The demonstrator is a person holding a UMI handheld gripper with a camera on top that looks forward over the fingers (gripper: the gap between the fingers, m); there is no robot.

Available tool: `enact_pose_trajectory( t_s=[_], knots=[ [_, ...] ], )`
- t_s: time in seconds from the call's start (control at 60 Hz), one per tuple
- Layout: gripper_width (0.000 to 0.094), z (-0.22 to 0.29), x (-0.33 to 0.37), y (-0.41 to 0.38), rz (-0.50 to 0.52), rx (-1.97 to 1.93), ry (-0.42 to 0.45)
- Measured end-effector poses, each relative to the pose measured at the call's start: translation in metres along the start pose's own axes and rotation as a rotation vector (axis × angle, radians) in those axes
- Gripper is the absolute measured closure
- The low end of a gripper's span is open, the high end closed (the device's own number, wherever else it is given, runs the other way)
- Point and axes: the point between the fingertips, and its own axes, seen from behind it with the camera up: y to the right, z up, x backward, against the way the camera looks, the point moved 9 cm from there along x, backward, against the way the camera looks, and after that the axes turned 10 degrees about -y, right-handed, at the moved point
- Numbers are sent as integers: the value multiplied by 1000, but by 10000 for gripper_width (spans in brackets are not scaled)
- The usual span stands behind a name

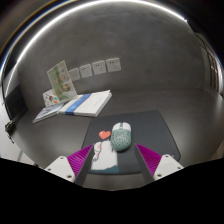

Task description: Arrange mouse

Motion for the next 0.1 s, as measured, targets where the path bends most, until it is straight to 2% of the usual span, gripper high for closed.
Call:
enact_pose_trajectory(
  t_s=[0.1],
  knots=[
    [96, -22, 29, -2, 14, -29, 23]
  ],
)
